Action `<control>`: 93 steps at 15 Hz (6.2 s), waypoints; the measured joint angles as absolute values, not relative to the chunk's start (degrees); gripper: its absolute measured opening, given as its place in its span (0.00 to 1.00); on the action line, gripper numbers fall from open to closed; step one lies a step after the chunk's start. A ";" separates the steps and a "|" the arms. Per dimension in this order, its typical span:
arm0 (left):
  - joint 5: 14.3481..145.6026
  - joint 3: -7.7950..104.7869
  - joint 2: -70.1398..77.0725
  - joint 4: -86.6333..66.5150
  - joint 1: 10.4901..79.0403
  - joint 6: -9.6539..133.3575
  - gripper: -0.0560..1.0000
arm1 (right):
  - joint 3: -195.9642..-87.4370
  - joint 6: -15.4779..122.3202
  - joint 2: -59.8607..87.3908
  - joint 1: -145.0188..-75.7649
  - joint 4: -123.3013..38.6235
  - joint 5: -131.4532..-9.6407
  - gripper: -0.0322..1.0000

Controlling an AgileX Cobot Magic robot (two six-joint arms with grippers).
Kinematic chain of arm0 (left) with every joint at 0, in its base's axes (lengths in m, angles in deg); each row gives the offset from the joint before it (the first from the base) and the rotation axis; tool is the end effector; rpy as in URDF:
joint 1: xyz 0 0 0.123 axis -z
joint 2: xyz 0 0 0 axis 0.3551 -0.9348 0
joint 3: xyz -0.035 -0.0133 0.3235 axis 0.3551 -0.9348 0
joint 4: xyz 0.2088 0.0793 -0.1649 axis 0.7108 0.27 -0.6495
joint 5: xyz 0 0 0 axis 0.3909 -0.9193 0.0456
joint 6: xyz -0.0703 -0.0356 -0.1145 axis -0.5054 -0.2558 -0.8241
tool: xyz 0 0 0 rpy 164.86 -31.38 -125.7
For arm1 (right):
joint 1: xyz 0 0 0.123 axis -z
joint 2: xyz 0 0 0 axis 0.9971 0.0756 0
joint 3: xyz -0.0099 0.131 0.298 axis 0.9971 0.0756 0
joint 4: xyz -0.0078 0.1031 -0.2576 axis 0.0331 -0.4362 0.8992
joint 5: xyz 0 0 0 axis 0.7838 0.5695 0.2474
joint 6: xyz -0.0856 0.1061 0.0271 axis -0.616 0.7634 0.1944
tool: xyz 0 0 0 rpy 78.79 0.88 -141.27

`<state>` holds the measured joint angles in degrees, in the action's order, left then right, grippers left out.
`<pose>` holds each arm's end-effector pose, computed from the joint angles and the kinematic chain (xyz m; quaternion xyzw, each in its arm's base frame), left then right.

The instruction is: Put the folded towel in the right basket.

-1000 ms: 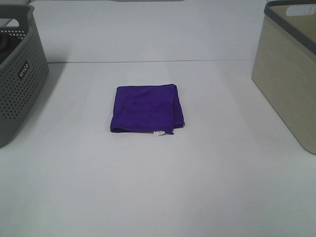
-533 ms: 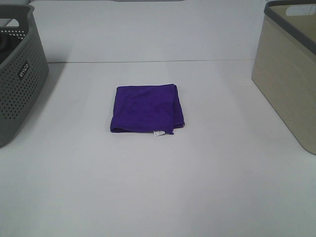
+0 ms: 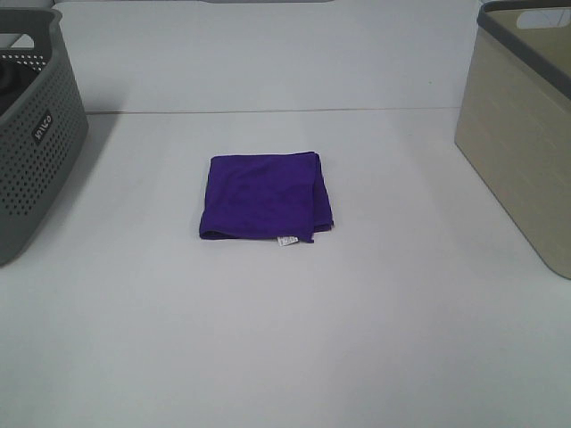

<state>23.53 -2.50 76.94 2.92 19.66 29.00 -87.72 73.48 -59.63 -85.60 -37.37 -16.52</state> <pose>0.0197 -0.0007 0.2687 0.0006 0.8499 0.0062 0.5270 0.0205 0.0064 0.2483 -0.0219 0.8732 0.0133 0.4867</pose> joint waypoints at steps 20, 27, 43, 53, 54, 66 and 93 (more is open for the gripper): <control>23.53 -2.50 76.94 2.92 19.66 29.00 0.99 | -144.45 74.05 13.94 -85.60 -46.13 -10.61 0.97; 23.53 -2.50 76.94 2.92 19.66 29.00 0.99 | -154.30 72.44 51.24 -99.87 -61.43 -19.21 0.96; 23.53 -2.50 76.94 2.98 19.66 29.00 0.99 | -172.64 67.86 81.55 -100.04 -70.14 -24.54 0.95; 23.53 -2.50 76.94 3.44 19.66 29.00 0.99 | -174.35 68.43 86.70 -111.90 -74.84 -36.28 0.41; 23.53 -2.50 76.94 3.44 19.66 29.00 0.99 | -174.58 68.43 87.22 -113.56 -74.90 -37.43 0.22; 23.53 -2.50 76.94 3.44 19.66 29.00 0.99 | -209.65 74.05 78.28 -102.85 -68.36 -10.96 0.11; 23.53 -2.50 76.94 3.44 19.66 29.00 0.99 | -181.52 69.35 58.06 -71.91 -44.53 -9.76 0.96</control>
